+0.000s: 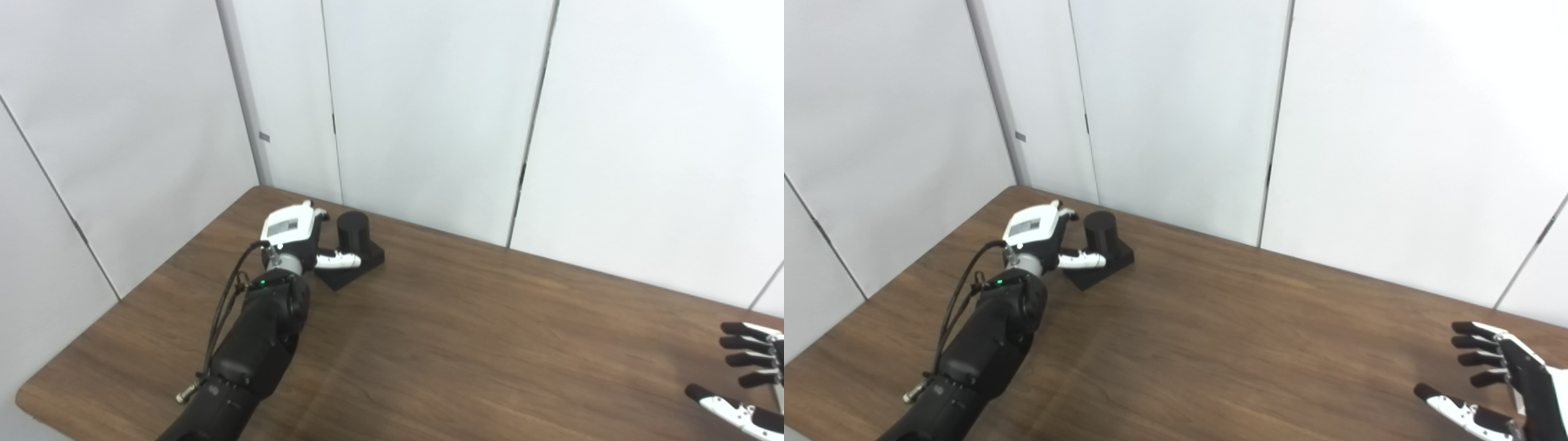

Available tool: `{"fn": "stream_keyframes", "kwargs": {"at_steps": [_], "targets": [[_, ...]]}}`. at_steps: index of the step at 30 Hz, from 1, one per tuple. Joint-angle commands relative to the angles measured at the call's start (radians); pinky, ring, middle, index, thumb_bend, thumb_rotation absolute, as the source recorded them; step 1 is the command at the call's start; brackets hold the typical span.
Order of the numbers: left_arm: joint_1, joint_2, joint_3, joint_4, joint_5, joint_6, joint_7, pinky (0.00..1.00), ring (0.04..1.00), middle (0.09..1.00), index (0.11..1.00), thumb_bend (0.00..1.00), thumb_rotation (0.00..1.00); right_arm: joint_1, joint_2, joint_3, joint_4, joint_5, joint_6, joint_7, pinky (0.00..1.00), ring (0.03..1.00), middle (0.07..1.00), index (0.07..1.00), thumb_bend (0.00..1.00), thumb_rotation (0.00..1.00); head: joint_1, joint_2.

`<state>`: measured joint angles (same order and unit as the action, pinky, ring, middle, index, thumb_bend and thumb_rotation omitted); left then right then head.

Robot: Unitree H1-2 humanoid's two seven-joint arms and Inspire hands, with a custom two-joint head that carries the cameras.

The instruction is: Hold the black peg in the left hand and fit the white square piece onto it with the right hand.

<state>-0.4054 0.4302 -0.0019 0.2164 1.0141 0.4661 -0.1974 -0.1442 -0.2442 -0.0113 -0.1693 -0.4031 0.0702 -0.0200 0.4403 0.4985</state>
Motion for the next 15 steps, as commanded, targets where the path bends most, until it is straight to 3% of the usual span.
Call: {"fn": "stream_keyframes", "kwargs": {"at_steps": [1,7,15], "targets": [[-0.046,0.036,0.0,-0.004,0.017,0.003,0.023,0.85,0.98,0.987,0.845,1.0,0.67,-0.03,-0.012,-0.009,-0.042,0.002,-0.007,-0.002,0.49,0.611,0.662,0.694,0.59,0.0,0.0,0.001],[-0.043,0.034,-0.013,0.033,0.009,0.003,0.025,0.85,0.981,0.985,0.849,1.0,0.69,-0.025,-0.013,-0.009,-0.053,0.002,0.001,0.003,0.5,0.612,0.666,0.694,0.59,0.0,-0.003,0.009],[-0.067,0.036,-0.026,0.074,-0.023,0.003,0.027,0.9,0.999,0.991,0.845,1.0,0.65,-0.019,-0.015,-0.009,-0.078,-0.006,0.017,0.013,0.49,0.61,0.661,0.688,0.59,0.0,-0.006,0.016]]}}
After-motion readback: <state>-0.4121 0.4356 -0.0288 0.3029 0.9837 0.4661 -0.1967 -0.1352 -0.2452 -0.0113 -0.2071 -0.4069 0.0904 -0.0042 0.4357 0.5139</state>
